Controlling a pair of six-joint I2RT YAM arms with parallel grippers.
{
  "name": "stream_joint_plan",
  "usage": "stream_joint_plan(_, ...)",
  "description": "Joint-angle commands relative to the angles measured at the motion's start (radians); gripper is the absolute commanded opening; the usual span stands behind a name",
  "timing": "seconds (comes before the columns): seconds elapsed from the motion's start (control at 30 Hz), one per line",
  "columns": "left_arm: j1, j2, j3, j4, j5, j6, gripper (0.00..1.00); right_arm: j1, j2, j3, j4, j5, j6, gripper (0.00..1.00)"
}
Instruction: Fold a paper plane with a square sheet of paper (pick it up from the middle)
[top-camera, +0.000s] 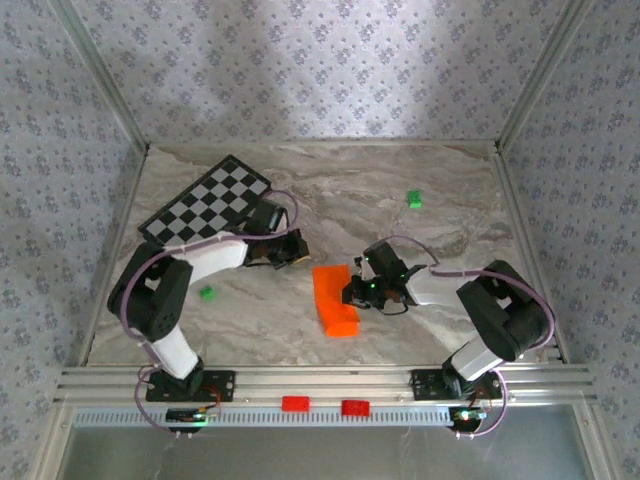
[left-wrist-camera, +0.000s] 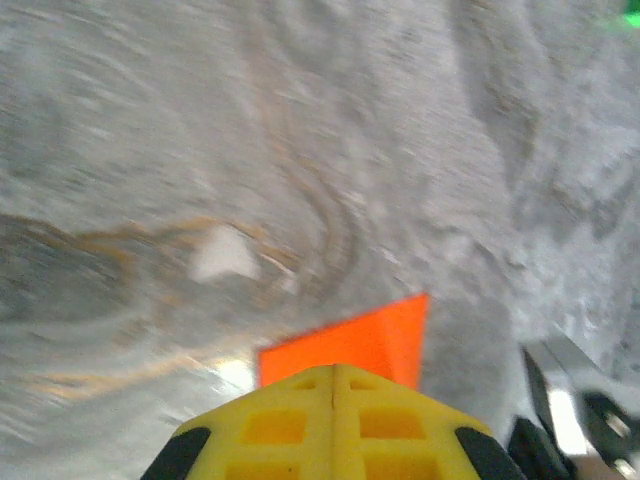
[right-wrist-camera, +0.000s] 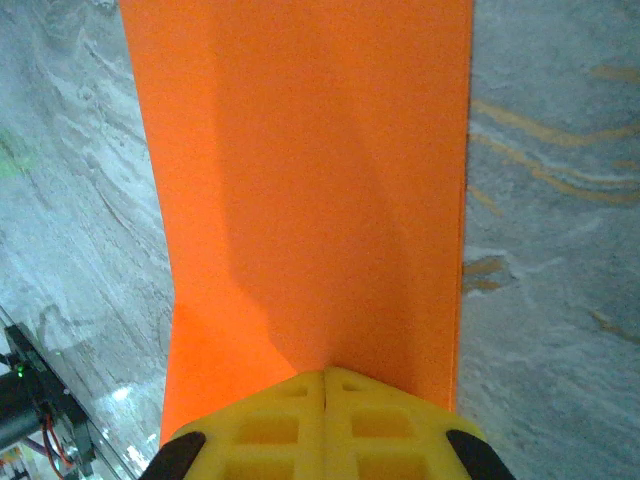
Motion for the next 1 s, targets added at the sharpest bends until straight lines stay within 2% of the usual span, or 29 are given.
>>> stream_joint_plan(0.0,-0.075,-0.052,-0.032,-0.026,0.054,0.021,0.0,0.01,0.032,-0.056,-0.102,0.131,0.049,0.0)
stream_joint_plan(0.13,-0.17,-0.038,-0.059,-0.006,0.141,0.014,0.0,0.01,0.017,-0.067,-0.112,0.147,0.051,0.0)
stream_joint_plan(0.23,-0.206,-0.027,-0.068,-0.032,0.127,0.03,0.0,0.008,0.014,-0.078,-0.113,0.153,0.052,0.0)
stream_joint_plan(0.7,-0.207,0.037,-0.161,0.091,0.189,0.0,0.0,0.011,0.013,-0.09,-0.107,0.15,0.061,0.0)
stream_joint_plan(0.97,-0.209,0.045,-0.272,0.071,0.122,0.051,0.0,0.01,0.018,-0.099,-0.114,0.159,0.058,0.0)
